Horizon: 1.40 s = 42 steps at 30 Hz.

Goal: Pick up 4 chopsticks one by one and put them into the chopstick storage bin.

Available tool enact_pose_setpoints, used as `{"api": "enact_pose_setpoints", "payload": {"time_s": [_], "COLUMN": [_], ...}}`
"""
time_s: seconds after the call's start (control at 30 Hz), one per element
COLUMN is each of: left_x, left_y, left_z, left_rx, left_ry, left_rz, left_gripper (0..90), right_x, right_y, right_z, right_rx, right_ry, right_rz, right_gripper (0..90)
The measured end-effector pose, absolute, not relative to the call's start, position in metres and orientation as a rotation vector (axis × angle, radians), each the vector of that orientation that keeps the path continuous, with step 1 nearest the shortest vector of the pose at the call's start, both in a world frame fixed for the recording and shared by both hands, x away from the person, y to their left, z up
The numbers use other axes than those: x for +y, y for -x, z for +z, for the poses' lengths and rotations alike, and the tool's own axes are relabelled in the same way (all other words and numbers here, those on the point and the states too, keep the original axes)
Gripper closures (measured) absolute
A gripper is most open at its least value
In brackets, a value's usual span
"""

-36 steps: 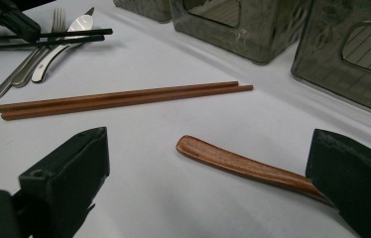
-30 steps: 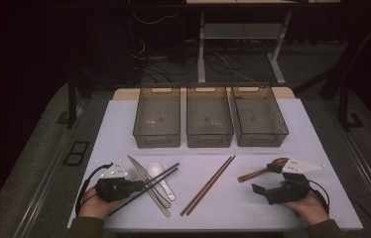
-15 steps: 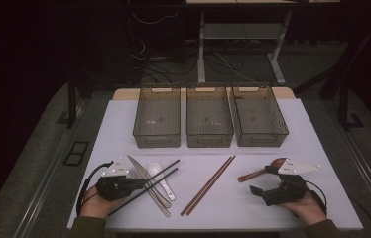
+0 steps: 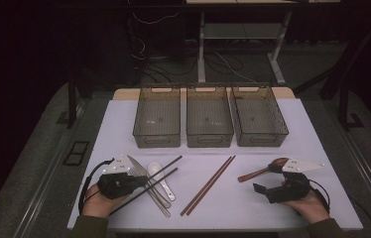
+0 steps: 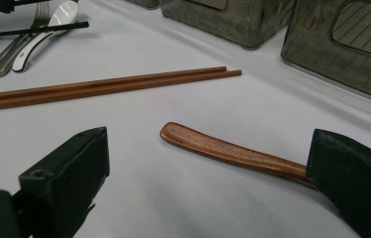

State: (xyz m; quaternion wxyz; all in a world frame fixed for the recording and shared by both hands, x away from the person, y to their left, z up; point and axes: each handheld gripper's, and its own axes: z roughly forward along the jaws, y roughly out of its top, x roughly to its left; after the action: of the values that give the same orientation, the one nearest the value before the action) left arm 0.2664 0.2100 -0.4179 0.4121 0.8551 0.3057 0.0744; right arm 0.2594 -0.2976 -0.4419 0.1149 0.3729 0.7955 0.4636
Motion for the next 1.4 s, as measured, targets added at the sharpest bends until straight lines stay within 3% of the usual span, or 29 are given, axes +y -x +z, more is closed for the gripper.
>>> {"api": "enact_pose_setpoints", "payload": {"time_s": [1.4], "left_x": [0.190], "left_y": [-0.293], "left_z": [-0.381], "left_rx": [0.779], "left_ry": [-2.067], "left_rz": [0.235], "left_gripper": [85.1], "right_x": [-0.298], "right_y": [-0.258], "right_z": [-0.440], "right_rx": [2.322], "right_ry": [-1.094], "right_rz": [1.390], "right_gripper": [2.9]}}
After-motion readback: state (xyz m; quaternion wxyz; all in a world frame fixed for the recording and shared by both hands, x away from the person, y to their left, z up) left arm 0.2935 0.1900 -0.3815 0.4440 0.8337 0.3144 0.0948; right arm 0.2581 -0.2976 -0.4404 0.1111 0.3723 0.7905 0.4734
